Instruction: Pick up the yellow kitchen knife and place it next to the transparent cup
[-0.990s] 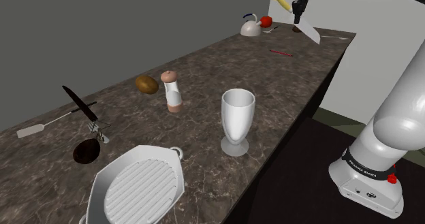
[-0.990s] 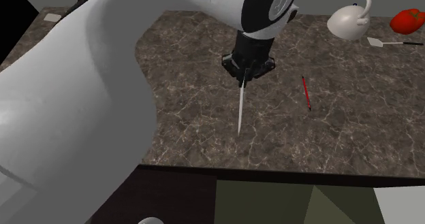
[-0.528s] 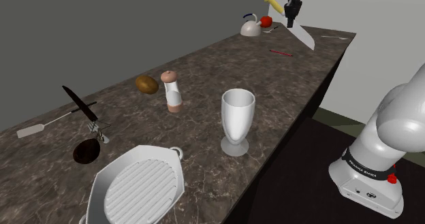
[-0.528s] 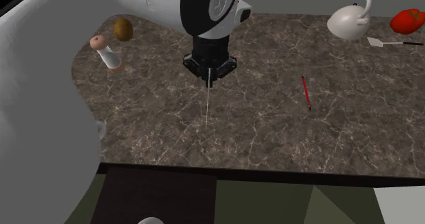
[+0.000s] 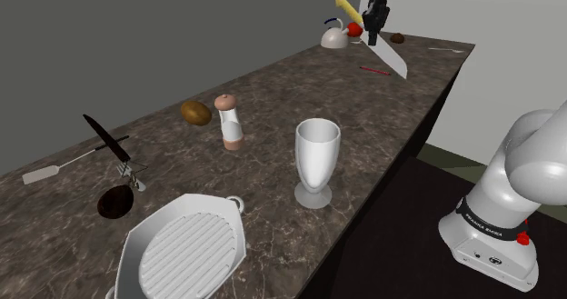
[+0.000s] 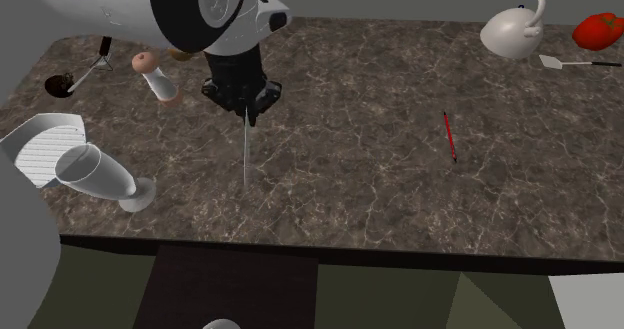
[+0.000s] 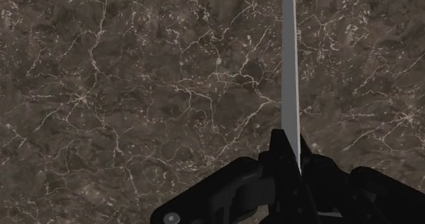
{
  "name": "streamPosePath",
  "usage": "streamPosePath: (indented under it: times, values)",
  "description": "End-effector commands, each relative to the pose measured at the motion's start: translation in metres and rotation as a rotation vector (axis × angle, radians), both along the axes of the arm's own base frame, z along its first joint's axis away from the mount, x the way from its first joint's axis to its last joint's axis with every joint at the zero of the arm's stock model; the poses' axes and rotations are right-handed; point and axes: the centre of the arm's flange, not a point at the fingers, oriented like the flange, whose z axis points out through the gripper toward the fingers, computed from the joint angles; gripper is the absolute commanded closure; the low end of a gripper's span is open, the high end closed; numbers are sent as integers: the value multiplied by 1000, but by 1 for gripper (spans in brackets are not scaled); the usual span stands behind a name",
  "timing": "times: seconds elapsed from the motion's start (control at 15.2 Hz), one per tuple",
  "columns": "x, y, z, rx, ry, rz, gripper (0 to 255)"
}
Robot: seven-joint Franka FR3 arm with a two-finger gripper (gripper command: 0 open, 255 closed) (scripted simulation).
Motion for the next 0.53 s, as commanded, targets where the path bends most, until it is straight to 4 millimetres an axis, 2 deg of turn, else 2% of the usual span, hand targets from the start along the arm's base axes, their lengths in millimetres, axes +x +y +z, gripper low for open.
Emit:
streamPosePath:
  times: [0.0,0.46]
  values:
    - [-1,25,1,0,0,-2,255]
    - [-6,117,1,0,0,-2,255]
